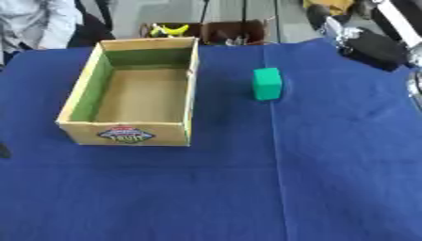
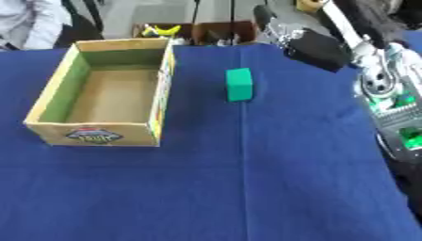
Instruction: Pick up objects on the table and place them in the box.
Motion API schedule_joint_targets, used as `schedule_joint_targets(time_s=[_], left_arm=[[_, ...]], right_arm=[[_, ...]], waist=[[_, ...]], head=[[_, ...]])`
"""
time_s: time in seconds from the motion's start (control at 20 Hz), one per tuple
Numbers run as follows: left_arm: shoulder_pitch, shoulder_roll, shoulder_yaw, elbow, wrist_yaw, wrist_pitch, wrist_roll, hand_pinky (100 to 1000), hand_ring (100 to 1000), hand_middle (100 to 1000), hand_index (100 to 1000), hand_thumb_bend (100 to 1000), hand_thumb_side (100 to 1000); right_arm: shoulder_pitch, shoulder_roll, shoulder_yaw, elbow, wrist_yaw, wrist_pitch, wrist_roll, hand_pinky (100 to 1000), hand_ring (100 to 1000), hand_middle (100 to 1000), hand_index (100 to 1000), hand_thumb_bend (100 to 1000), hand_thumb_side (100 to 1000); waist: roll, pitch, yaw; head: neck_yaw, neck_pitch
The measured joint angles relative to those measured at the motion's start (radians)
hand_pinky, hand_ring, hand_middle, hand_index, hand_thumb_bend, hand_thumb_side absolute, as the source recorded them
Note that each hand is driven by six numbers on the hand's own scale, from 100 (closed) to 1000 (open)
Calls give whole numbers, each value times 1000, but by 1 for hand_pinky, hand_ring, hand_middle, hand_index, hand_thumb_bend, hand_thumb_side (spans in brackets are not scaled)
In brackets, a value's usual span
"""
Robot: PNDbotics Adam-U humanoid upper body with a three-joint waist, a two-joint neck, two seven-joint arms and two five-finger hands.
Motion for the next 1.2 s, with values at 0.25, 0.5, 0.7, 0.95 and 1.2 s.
schedule_joint_targets(time_s=[0.25, 0.5, 0.7, 0.95, 1.2], left_arm=[[6, 0, 0, 0, 0, 2, -2, 251, 659, 675, 833, 219, 919], [9, 1, 0, 0, 0, 5, -5, 250, 659, 674, 833, 218, 919], [12, 1, 0, 0, 0, 7, -7, 250, 659, 674, 833, 219, 918], [13, 1, -1, 0, 0, 9, -9, 250, 659, 674, 832, 219, 918], [13, 1, -1, 0, 0, 10, -11, 250, 660, 674, 832, 216, 916]], right_arm=[[-78, -15, 35, 106, 49, -35, 83, 827, 914, 832, 900, 529, 1000], [-148, -11, 67, 237, 99, -79, 194, 841, 935, 850, 922, 616, 983], [-191, 18, 73, 334, 114, -104, 275, 850, 951, 860, 935, 630, 908], [-232, 57, 78, 440, 118, -114, 356, 857, 975, 870, 968, 647, 809], [-262, 96, 84, 526, 119, -113, 417, 863, 985, 875, 969, 653, 701]], waist=[[0, -6, 3], [-2, -15, 3], [-2, -18, 2], [-5, -24, 1], [-9, -26, 0]], head=[[-5, -3], [-12, -3], [-16, -3], [-21, -4], [-28, -12]])
